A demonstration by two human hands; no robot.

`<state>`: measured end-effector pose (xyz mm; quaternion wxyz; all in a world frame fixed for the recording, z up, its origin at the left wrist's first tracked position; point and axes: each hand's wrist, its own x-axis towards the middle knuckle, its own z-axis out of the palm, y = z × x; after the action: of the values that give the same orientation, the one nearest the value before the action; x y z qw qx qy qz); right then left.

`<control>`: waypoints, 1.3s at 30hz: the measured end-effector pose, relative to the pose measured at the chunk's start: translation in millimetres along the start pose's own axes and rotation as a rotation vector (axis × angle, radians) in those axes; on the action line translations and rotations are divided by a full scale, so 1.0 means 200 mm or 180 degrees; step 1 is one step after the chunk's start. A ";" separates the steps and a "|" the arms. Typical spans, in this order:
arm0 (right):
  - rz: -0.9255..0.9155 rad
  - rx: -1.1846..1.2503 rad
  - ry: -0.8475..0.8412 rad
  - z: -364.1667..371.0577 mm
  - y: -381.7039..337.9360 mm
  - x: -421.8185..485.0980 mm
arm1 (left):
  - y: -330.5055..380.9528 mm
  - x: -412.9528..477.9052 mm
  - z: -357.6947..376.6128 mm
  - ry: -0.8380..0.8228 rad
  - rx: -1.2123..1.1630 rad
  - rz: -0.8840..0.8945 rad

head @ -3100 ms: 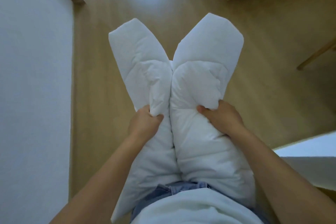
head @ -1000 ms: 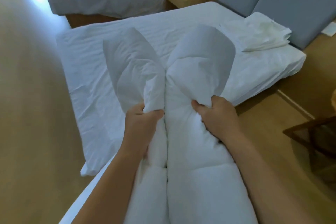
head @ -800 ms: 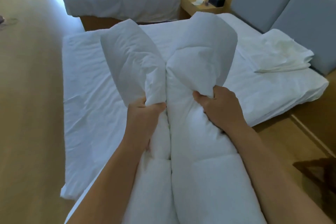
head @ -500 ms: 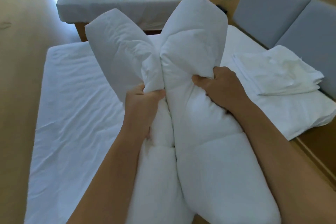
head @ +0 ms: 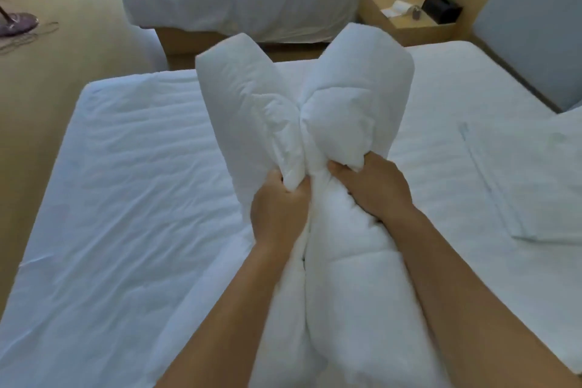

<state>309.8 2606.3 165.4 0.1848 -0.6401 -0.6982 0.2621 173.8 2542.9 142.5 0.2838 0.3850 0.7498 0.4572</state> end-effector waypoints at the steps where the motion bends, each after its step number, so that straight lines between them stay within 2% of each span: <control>1: 0.0061 -0.0175 -0.0227 0.13 0.09 0.10 | -0.09 0.04 0.13 0.0033 0.0313 -0.0117; 4: 0.0251 -0.0305 -0.0583 0.45 0.35 0.34 | -0.34 0.18 0.45 -0.0014 0.0866 -0.0532; 9: 0.0277 -0.0529 -0.0339 0.69 0.63 0.49 | -0.56 0.28 0.75 0.0251 0.1140 -0.0437; 13: 0.0133 -0.0383 -0.0194 0.67 0.65 0.45 | -0.56 0.23 0.75 0.0431 0.1044 -0.0220; 15: 0.0030 -0.0322 -0.0120 0.64 0.58 0.40 | -0.51 0.20 0.65 0.0563 0.1350 -0.0112; 20: -0.0191 0.0004 -0.0100 0.60 0.29 0.21 | -0.40 0.09 0.33 0.1551 0.2608 0.1091; 22: -0.0248 0.0118 -0.0192 0.61 0.16 0.13 | -0.40 0.05 0.24 0.1666 0.2715 0.1594; 24: -0.0269 0.0244 -0.0232 0.63 0.06 0.06 | -0.45 0.03 0.13 0.1530 0.2477 0.1722; 26: -0.0338 0.0273 -0.0249 0.65 0.00 -0.01 | -0.51 0.01 0.03 0.1220 0.2020 0.1402; 29: -0.0436 0.0149 -0.0155 0.64 0.02 -0.08 | -0.57 -0.07 -0.01 0.0426 0.0715 0.0169; 31: -0.0397 -0.0003 0.0056 0.61 0.09 -0.10 | -0.60 -0.13 0.07 -0.0189 0.0254 -0.0481; 35: -0.0291 -0.0253 0.0527 0.45 0.32 -0.11 | -0.52 -0.24 0.31 -0.0766 0.0089 -0.0321; 39: 0.0036 0.0002 0.0728 0.17 0.62 -0.04 | -0.37 -0.31 0.61 -0.1250 0.0397 0.0163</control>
<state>389.3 2600.0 65.1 0.2620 -0.6697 -0.6688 0.1886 278.8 2527.2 28.8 0.3884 0.5025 0.6970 0.3330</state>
